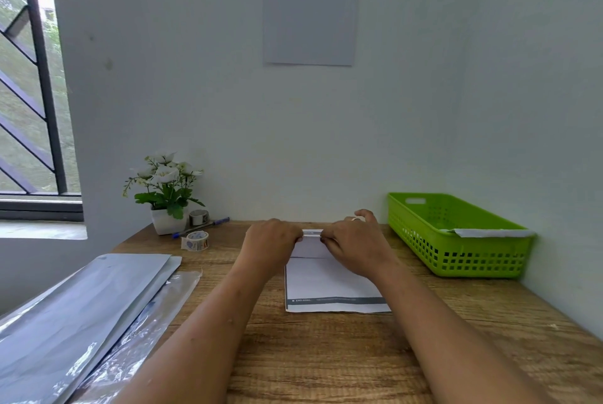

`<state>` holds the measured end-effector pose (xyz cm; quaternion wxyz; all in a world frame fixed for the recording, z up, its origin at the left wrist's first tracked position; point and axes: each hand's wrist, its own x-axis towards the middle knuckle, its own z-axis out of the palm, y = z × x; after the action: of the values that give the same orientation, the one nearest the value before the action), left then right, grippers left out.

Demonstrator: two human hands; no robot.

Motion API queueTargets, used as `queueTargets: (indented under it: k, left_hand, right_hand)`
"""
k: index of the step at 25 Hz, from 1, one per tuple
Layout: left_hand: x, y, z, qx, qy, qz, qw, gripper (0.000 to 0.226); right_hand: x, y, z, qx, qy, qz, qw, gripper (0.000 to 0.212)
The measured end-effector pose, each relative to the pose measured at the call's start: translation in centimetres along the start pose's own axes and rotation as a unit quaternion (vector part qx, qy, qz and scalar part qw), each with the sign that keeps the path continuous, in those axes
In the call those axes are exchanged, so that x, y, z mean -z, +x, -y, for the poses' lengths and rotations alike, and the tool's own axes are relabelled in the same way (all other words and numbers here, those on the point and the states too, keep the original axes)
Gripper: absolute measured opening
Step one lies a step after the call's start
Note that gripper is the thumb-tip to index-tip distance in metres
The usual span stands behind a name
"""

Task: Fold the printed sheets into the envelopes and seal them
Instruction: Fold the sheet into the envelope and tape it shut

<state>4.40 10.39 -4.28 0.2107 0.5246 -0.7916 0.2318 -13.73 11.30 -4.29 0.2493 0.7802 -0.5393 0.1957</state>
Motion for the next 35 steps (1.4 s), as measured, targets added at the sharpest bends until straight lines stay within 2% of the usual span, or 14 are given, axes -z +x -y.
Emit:
queueTargets:
  k: [7,18,23,28,31,32,35]
  left_hand:
    - [-0.9,-0.2,2.7,0.047,-0.033,-0.008,0.998,0.027]
    - [-1.1,-0.5,3.0,0.068,-0.047,-0.017,0.996,0.027]
    - [-1.5,-1.0,4.6,0.105,-0.076,-0.006,0.991,0.026]
    - [-1.4,-0.6,3.3,0.077,-0.079,-0.004,0.994,0.024]
    - [-1.4,-0.5,3.1,0.061,-0.078,-0.005,0.995,0.023]
    - [-1.4,-0.5,3.2,0.059,-0.081,-0.007,0.995,0.023]
    - [-1.1,-0.6,3.1,0.040,-0.098,-0.024,0.994,0.025]
  right_hand:
    - [-0.3,-0.3,-2.3,-0.077,0.005,-0.020,0.997,0.032]
    - [-0.2,-0.3,-2.5,-0.086,0.010,-0.027,0.996,0.030]
    - [-0.4,-0.7,-3.7,-0.123,0.028,-0.023,0.992,0.028]
    - [-0.3,-0.2,-2.8,-0.061,0.056,-0.014,0.996,0.029]
    - [-0.3,-0.2,-2.5,-0.004,0.022,-0.034,0.999,0.050]
    - [-0.3,-0.2,-2.4,0.005,0.005,-0.043,0.999,0.050]
    - [-0.2,-0.1,-2.0,0.006,-0.011,-0.030,0.999,0.032]
